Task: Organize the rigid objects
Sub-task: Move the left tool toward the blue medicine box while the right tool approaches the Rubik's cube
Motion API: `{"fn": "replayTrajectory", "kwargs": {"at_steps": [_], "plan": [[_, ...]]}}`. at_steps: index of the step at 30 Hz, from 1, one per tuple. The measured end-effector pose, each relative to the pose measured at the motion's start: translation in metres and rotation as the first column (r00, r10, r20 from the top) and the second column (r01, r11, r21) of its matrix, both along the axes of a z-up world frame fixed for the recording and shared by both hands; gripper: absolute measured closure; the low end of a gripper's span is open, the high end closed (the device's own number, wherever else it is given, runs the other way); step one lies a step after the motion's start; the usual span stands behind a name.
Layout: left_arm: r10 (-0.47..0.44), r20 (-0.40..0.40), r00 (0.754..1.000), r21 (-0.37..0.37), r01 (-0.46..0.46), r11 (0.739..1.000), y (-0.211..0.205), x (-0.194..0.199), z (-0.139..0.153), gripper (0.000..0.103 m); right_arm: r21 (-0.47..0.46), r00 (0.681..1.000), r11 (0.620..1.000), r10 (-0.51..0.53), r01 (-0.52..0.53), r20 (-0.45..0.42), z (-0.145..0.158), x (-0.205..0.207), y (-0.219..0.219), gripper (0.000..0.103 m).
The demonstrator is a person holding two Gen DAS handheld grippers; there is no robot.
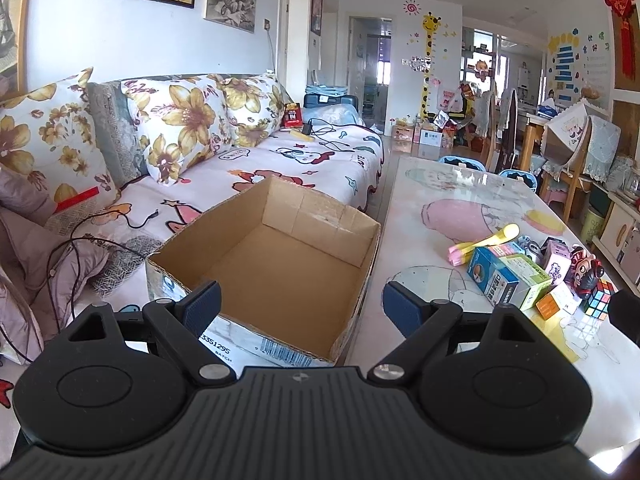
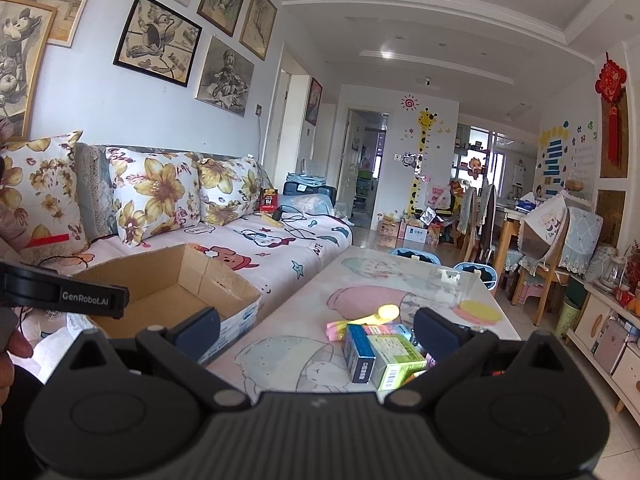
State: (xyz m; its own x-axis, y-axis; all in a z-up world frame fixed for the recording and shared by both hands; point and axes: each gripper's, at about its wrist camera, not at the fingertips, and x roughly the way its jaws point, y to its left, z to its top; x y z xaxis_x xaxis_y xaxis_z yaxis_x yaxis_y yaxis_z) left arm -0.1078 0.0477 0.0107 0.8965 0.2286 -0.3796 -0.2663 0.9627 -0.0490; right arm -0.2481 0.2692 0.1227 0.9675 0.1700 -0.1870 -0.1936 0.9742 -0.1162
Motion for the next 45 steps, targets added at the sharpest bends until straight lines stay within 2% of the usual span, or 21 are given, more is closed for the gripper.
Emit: {"fn": "replayTrajectory", "kwargs": {"at_steps": [3,9,13,20,27,37,40,45], "plan": [[-0.028,-0.001,1.000,-0.007,0.028,1.000,0.018,0.012,0.013,0.000,0.033,0.999,0.999,-0.031,0.032,-0.030,-0.009,0.007,-0.009,0.001],[-0.096,-0.016,0.995,0.030,0.097,0.995,0.011,0.024,0.014,0.000,0.046,0.977,0.983,-0.170,0.177,-0.128,-0.041,0.034,-0.044,0.001],[-0.163,-0.045,0.986,0.039,0.165,0.986,-0.002,0.031,0.009,0.000,0.010,0.947,0.961,-0.271,0.277,-0.170,-0.063,0.052,-0.081,0.001],[-0.251,-0.104,0.962,0.052,0.258,0.965,-0.021,0.055,0.001,0.000,0.017,0.893,0.921,-0.372,0.388,-0.252,-0.091,0.085,-0.140,0.001],[-0.278,-0.121,0.953,0.037,0.284,0.958,-0.027,0.084,0.000,0.000,0.062,0.861,0.893,-0.409,0.446,-0.303,-0.099,0.126,-0.189,0.001],[-0.235,-0.128,0.963,-0.047,0.231,0.972,0.006,0.120,0.008,0.000,0.095,0.871,0.905,-0.363,0.414,-0.330,-0.104,0.186,-0.227,0.001],[-0.209,-0.136,0.968,-0.067,0.202,0.977,0.027,0.121,0.006,0.000,0.092,0.872,0.912,-0.347,0.399,-0.346,-0.107,0.199,-0.230,0.001],[-0.177,-0.165,0.970,-0.055,0.171,0.984,0.062,0.109,0.003,0.000,0.091,0.876,0.924,-0.317,0.372,-0.364,-0.109,0.211,-0.234,0.001]]}}
